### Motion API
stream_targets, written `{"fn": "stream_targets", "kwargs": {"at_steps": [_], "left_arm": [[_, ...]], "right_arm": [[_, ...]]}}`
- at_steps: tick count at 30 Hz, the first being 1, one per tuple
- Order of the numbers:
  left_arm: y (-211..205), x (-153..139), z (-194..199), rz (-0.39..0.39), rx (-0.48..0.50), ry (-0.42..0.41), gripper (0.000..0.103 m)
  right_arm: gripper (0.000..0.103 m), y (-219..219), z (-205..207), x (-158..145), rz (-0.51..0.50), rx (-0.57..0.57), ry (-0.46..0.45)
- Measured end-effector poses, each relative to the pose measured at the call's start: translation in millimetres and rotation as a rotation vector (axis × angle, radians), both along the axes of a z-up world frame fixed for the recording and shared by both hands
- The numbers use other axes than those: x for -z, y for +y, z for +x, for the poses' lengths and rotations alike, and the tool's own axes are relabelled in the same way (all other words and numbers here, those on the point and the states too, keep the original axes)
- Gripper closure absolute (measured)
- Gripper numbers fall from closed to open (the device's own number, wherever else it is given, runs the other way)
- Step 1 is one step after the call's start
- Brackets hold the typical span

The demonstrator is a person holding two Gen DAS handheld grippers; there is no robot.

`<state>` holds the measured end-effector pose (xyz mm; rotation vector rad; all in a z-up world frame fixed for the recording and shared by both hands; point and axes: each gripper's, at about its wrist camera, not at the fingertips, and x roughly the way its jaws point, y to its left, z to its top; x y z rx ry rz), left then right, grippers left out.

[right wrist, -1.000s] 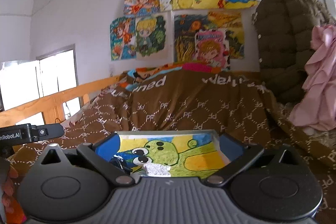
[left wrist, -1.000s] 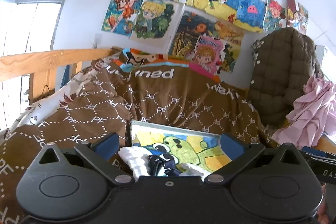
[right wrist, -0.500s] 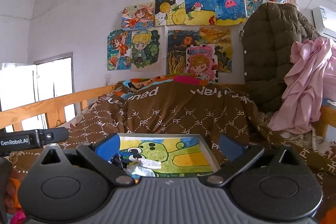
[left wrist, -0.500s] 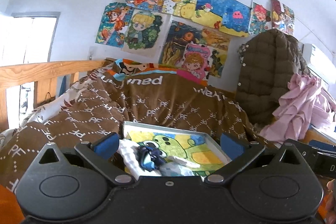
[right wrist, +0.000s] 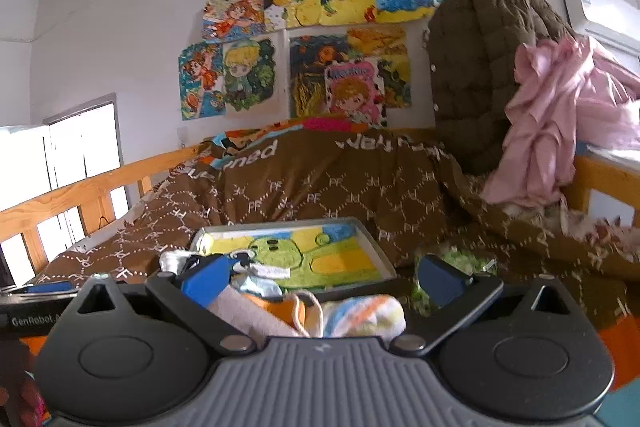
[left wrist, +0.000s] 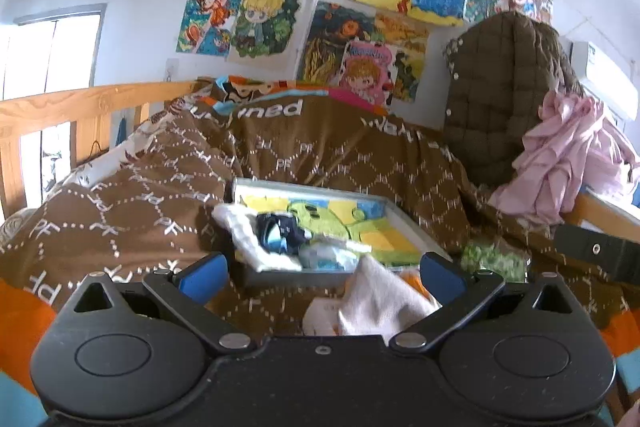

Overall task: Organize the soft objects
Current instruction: 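Move both open tools back toward the grey drawstring bag pile, then lower the left tool onto the grey drawstring bag and close on it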

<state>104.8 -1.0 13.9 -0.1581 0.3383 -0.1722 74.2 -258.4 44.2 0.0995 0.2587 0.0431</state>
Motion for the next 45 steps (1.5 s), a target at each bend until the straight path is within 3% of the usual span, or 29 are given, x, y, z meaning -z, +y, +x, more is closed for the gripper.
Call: {"fn": "stream_targets", "kwargs": {"at_steps": [6,14,28,35,45], "left_arm": [[-5,7,-7,0.026,0.02,0.037,0.001],[-12,17,-4,0.055,0.053,0.088,0.001],[-22,33,8,0.091,0.092,0.19,0.001],[-24,42,19,0.091,0.103,0.245,0.001],[-23,52,37,0.057,0.092,0.276,0.001]], "right_arm": [[0.0,-2,-8,6,0.002,0.032,0.058],[0.0,-3,5,20,0.005,0.09,0.206],[0.0,1,27,36,-0.017,0.067,0.36],[0.0,3,44,46,-0.014,0.036,0.467],[0.0,6,63,53,-0.034,0.018,0.534]]}}
